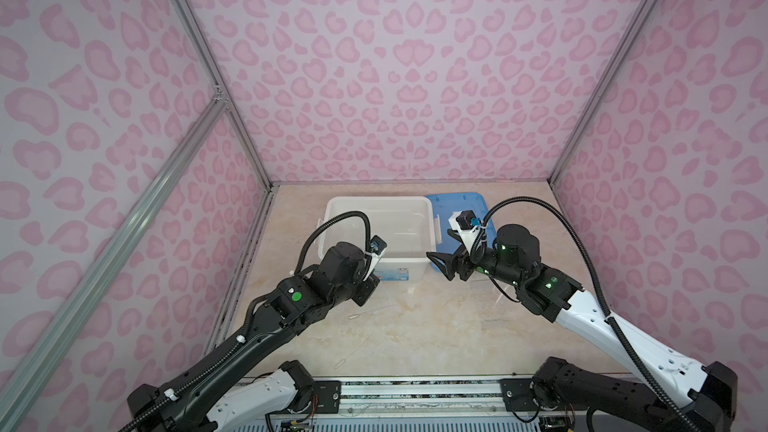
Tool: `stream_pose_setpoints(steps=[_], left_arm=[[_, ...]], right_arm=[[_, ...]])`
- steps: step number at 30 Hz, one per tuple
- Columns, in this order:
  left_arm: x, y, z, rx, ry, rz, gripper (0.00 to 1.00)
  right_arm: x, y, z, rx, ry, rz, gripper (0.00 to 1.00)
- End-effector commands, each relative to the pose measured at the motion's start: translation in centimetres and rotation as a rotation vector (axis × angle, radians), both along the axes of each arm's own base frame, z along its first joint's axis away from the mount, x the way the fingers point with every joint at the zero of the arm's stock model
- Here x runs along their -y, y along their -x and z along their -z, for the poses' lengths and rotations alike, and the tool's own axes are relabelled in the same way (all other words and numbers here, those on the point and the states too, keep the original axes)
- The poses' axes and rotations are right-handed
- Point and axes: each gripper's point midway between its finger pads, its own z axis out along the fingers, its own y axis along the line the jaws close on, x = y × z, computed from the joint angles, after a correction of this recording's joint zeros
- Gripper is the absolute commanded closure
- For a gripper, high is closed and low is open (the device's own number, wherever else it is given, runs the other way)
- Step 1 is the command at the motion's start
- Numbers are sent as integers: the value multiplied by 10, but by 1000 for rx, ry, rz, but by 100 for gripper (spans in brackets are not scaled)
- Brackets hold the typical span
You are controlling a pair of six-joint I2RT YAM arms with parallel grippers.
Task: Organize the chemistry lab equipment
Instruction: 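Carry the tweezers over the bin with left gripper while right gripper approaches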
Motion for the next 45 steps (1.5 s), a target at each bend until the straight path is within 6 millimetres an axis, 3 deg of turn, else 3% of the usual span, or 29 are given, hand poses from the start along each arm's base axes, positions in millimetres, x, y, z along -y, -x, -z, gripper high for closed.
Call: stream_pose_setpoints(steps=[1,5,9,10,13,19,22,27,36,45], left_arm=[[5,-13,-34,-4,169,-136,96],[24,-27,-52,-72,278,-200,97],[39,-48,-54,-150,347,-303,97],[43,-55,-65,-145,383,-318,97],[48,-74,-61,-161,398,-373,97],[48,-114,-26,-269,411,-466,97],[44,-134,-16,-239,374,-505,97],[53,-160,19,-301,340,-518,97],[70,-187,81,-363,266,-526,97],[66,-199,128,-405,218,-542,97]], right_arm=[[1,-9,-8,2,-9,37,11],[-2,-16,-17,1,-12,48,11],[-7,-24,-23,-9,-11,60,11],[-9,-27,-23,-12,-6,62,11],[-7,-39,-21,-19,9,109,11],[3,-65,-12,-75,17,167,12],[0,-69,-9,-58,30,145,12],[-6,-78,0,-85,49,128,12],[-14,-84,19,-117,106,84,15],[-24,-86,32,-133,119,23,15]])
